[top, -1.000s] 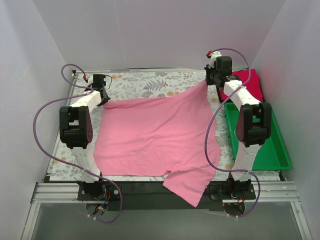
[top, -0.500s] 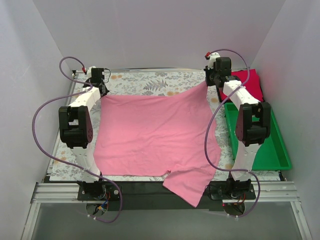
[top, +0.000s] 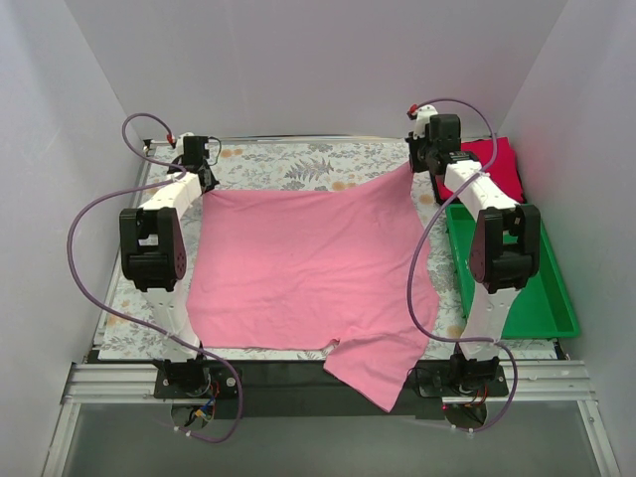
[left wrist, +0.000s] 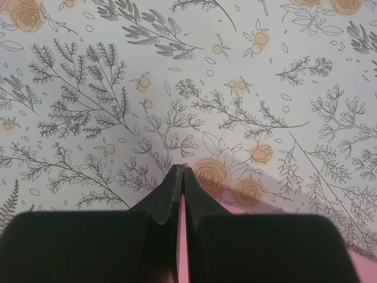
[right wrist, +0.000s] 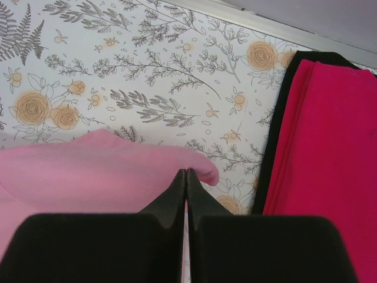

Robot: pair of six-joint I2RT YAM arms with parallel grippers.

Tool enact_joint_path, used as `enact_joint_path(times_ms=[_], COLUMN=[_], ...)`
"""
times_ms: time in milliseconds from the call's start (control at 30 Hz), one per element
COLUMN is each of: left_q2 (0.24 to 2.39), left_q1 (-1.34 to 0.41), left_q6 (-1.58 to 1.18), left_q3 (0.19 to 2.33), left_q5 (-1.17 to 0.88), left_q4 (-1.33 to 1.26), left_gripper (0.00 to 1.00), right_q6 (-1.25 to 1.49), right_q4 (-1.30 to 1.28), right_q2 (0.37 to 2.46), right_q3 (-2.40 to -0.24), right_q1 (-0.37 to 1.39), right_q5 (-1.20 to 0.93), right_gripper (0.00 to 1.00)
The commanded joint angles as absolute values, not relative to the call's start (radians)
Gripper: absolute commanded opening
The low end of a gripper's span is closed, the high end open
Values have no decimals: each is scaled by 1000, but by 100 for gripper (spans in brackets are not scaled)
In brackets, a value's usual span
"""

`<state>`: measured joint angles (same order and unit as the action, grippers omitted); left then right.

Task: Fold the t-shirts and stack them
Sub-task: Fold the tshirt

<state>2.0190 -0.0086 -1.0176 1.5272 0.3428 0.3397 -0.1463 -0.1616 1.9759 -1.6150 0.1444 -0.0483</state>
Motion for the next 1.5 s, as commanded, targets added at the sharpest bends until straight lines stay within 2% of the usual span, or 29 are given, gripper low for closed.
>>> enact_joint_path(times_ms=[0,733,1100,1467], left_q2=[1913,1588,1413,1335], left_q1=[-2,-3,-2,-2], left_q6=[-1009,-1127,-1180,-1249], left_q3=[1514,1270,1091,888], left_q5=[357,356,359,339], left_q4=[360,564,577,548], left_gripper=[0,0,0,0], right_q6=[-156,78,118,216], right_q4=[-164,-429,-502,-520], right_q2=[1870,1474,1310,1201], right_q3=[-1592,-1264,-1099,-899], right_q1=[140,144,149,150], right_q5=[-44,-5,-18,-61], right_gripper=[1,1,1,1])
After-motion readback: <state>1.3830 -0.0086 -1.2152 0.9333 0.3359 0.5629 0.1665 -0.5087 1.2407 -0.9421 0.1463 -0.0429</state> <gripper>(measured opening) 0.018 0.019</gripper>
